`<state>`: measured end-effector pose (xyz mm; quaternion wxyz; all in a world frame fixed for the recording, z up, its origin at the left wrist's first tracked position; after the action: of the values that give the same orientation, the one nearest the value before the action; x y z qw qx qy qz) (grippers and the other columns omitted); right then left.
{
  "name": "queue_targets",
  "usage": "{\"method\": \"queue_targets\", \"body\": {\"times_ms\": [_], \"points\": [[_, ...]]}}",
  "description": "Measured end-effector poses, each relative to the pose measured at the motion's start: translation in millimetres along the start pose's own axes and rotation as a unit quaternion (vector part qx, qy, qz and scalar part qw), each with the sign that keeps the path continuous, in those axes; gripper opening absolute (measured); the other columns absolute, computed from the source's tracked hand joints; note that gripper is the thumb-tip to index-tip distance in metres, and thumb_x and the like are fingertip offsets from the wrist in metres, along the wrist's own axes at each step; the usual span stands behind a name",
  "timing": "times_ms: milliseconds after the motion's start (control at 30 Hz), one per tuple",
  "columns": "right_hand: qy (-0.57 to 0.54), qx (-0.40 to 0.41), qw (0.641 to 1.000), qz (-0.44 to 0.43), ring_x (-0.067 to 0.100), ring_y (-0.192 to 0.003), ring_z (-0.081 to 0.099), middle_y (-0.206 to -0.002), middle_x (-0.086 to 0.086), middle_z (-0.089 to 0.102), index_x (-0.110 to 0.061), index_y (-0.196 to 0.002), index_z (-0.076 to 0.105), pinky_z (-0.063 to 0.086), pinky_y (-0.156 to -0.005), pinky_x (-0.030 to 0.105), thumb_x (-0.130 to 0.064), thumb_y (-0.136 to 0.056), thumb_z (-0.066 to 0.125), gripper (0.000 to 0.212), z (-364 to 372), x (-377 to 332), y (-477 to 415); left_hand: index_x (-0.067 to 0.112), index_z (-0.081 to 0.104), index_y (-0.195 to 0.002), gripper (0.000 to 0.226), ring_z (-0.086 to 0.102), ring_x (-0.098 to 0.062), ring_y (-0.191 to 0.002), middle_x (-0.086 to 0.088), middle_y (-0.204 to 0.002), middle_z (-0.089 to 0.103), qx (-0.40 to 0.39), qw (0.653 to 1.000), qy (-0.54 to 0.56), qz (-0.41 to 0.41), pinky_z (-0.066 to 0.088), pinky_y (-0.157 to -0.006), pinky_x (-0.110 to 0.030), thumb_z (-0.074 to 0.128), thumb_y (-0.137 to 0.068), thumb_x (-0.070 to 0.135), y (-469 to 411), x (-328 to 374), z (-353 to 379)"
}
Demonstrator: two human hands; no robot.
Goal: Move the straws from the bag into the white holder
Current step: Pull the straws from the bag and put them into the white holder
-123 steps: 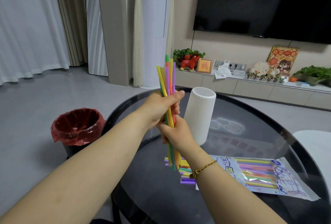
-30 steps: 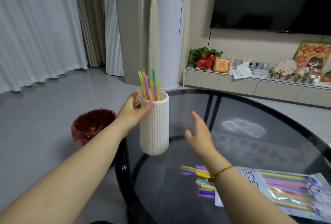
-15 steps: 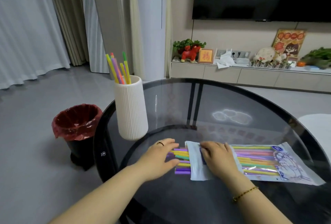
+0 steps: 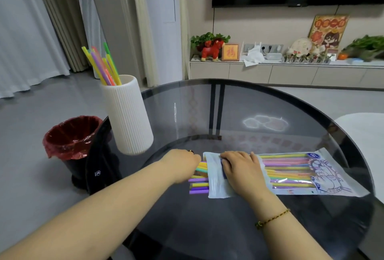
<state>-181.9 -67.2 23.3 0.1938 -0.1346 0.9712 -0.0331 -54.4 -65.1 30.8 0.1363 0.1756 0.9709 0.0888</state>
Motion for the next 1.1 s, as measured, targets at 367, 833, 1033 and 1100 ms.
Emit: {"method": "queue_targets", "body": {"times_ms": [367,833,1033,1100], "points": [[0.021,0.011,1.0,-0.001,0.017,-0.123,0.041,-0.13,-0.005,0.053,-0.022,-0.118,0.05,0.014,-0.112,0.035,-0.026,-0.096,0.029,0.031,2,6,0,0.017,0.038,-0.091,0.006,0.058,-0.029,-0.095,-0.01,-0.106,0.058,-0.005,0.994,0.026,-0.11,0.042,-0.071,-0.034,0.037,-0.088,0.012,75,-91,28],[-0.027,0.032,0.974,-0.221,0.014,-0.133,0.03,-0.143,-0.002,0.038,-0.02,-0.136,0.032,0.004,-0.115,0.033,-0.049,-0.076,0.06,0.073,-8,-135,7,0.019,0.035,-0.088,0.009,0.059,-0.028,-0.09,-0.006,-0.1,0.058,0.085,0.979,-0.031,-0.181,0.031,-0.059,-0.031,0.037,-0.087,0.01,145,-157,1],[0.079,0.006,0.972,-0.222,0.027,-0.111,0.051,-0.122,0.006,0.058,-0.018,-0.124,0.041,0.025,-0.105,0.036,-0.029,-0.085,0.05,0.042,8,-183,-5,0.021,0.033,-0.087,0.015,0.057,-0.025,-0.09,-0.005,-0.101,0.057,0.099,0.975,-0.037,-0.194,0.035,-0.06,-0.033,0.036,-0.086,0.006,161,-163,-13],[0.089,0.019,0.973,-0.211,0.033,-0.094,0.056,-0.106,0.011,0.064,-0.013,-0.108,0.049,0.036,-0.082,0.035,-0.022,-0.087,0.043,0.023,5,-189,-8,0.02,0.036,-0.089,0.014,0.055,-0.023,-0.094,-0.003,-0.102,0.058,0.106,0.974,-0.031,-0.198,0.035,-0.062,-0.032,0.037,-0.085,0.007,168,-167,-16]]}}
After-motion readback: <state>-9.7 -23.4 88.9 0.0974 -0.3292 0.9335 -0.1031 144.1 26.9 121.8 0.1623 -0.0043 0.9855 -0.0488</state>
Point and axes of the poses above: each hand's wrist, its own y-axis away from the middle knuckle, its own z-axis out of the palm, x = y × z, the point moved 6 cm from there along -y, towards the middle knuckle
